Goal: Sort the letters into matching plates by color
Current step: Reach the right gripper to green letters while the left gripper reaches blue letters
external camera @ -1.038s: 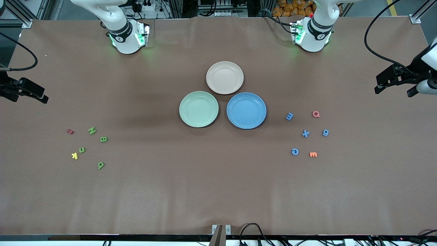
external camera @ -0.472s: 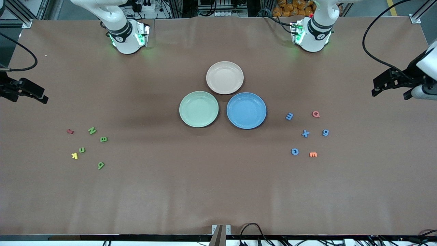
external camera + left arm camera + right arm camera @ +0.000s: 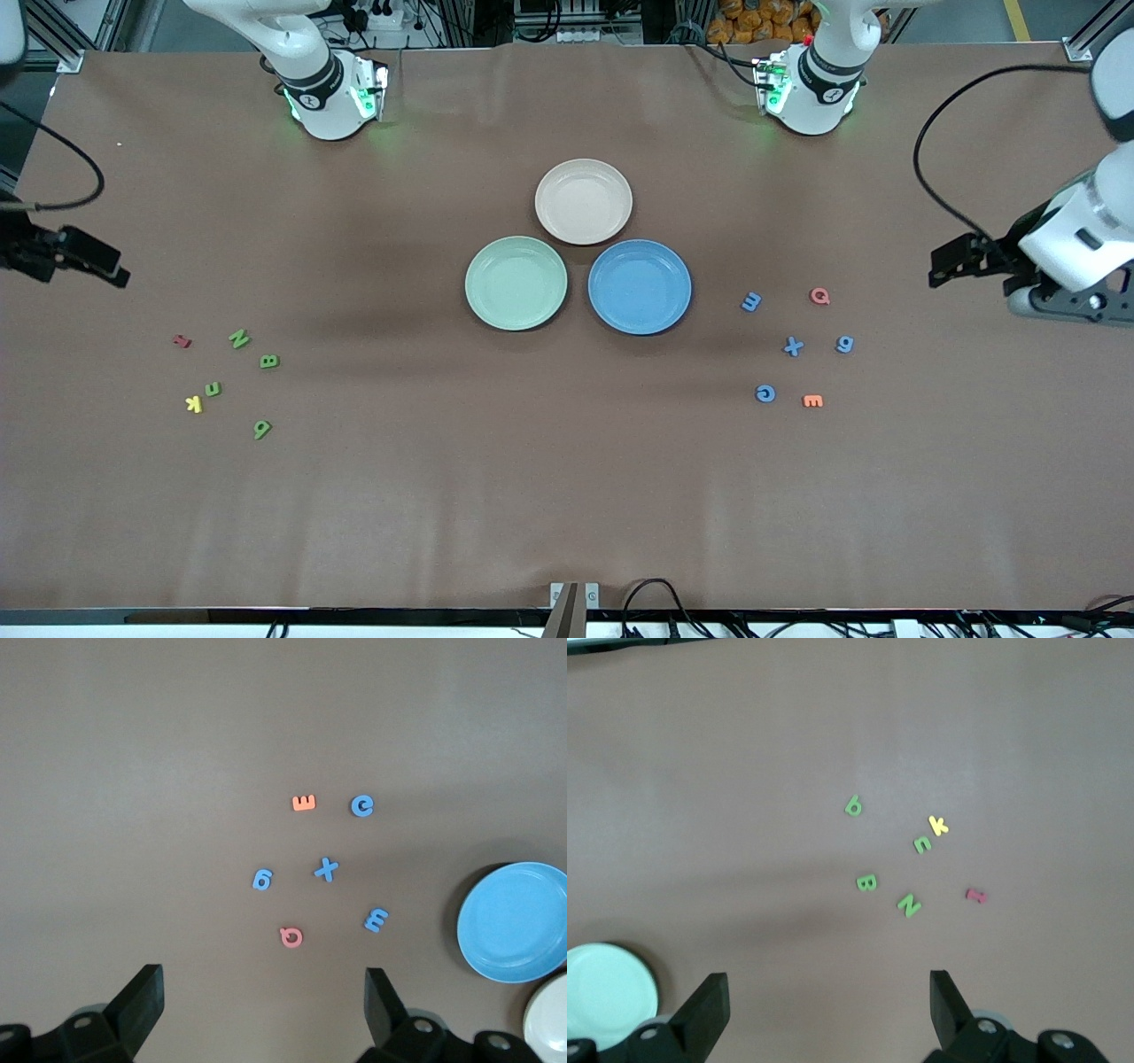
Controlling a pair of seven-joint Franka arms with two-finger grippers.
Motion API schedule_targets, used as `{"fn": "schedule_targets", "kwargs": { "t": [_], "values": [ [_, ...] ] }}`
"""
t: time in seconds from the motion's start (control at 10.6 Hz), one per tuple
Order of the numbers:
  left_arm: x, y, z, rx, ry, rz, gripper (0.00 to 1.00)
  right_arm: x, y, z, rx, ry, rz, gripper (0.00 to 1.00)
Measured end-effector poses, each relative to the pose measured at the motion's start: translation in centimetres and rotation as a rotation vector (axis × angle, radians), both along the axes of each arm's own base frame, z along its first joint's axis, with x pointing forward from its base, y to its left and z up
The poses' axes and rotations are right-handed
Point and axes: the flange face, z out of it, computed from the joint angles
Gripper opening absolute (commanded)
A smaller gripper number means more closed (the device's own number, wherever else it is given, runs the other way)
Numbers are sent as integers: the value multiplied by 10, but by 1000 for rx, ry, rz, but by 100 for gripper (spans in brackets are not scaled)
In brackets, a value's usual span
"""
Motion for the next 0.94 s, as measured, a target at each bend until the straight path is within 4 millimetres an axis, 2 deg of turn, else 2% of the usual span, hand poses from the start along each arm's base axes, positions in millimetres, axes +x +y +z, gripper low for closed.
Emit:
{"fn": "schedule_targets", "kwargs": {
  "t": [0.09,0.28,0.38,0.57,0.94],
  "values": [
    [4,-5,-14,-1,-8,-7,100,13,-2,-21,-4,-20,-3,100],
    [6,-13,-45,-4,-29,-18,100,37,-4,-82,-12,-83,-10,100],
    [5,-20,-68,-5,-31,-28,100,43,-4,-121,-1,-100,-21,100],
    [7,-28,-99,-8,-26,-40,100,49,-3,-170,38,-77,-48,100],
    [15,-29,-124,-10,-11,-41,100,53,-9,-256,46,-48,-84,100]
  ]
}}
